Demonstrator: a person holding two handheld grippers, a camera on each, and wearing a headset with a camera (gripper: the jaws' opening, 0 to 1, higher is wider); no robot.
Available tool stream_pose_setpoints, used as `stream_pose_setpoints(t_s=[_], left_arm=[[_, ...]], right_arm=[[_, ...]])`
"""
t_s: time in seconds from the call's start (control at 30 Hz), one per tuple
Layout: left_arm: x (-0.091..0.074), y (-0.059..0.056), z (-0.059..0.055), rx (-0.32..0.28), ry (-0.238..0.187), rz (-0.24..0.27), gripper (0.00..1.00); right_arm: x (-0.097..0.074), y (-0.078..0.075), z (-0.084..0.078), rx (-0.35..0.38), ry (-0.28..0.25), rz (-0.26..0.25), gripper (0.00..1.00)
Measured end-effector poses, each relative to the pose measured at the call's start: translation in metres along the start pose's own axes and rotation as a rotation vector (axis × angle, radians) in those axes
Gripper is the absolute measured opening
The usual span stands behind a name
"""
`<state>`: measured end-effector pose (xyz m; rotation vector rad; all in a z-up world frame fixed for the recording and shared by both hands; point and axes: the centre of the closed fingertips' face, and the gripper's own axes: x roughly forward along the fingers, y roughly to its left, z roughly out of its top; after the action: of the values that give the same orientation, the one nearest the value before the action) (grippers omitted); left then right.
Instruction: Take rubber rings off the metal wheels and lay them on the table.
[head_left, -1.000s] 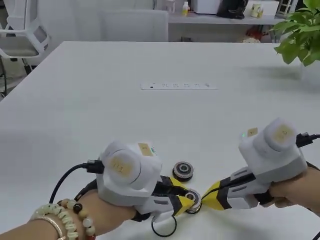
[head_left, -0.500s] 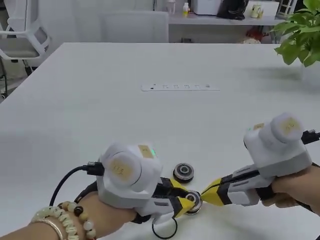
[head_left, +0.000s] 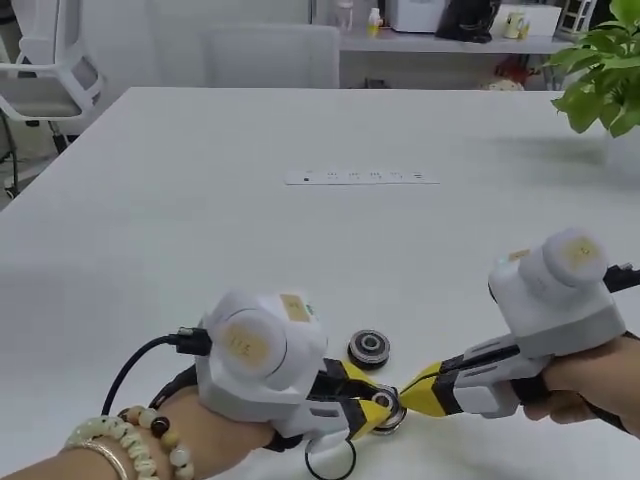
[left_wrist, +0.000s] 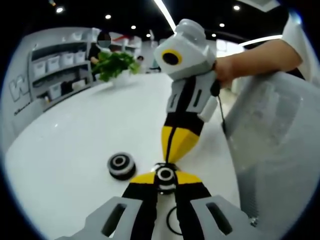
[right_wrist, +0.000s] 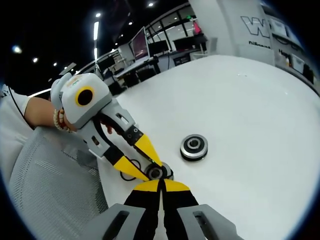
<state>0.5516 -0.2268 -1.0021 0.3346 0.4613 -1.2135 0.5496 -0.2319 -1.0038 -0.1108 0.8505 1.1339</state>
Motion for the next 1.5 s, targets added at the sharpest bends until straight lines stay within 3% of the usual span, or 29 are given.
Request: stream_pose_setpoints(t_s=[1.0, 1.03, 1.1, 1.5], left_arm=[[-0.001, 0.0, 0.0, 0.015, 0.004, 0.002, 0.13], [0.0, 0.0, 0.0, 0.015, 0.004, 0.003, 0.13], [0.0, 0.0, 0.0, 0.015, 0.004, 0.003, 0.13], [0.0, 0.0, 0.001, -0.012, -0.005, 0.006, 0.14]], right_arm=[[0.002, 0.01, 0.007, 0.004, -0.033, 0.053, 0.0], [0.002, 0.014, 0.019, 0.008, -0.098, 0.073, 0.0], [-0.003, 0.01, 0.027, 0.013, -0.116, 0.047, 0.0], [-0.001, -0.001, 0.008, 0.019, -0.04, -0.009, 0.0]])
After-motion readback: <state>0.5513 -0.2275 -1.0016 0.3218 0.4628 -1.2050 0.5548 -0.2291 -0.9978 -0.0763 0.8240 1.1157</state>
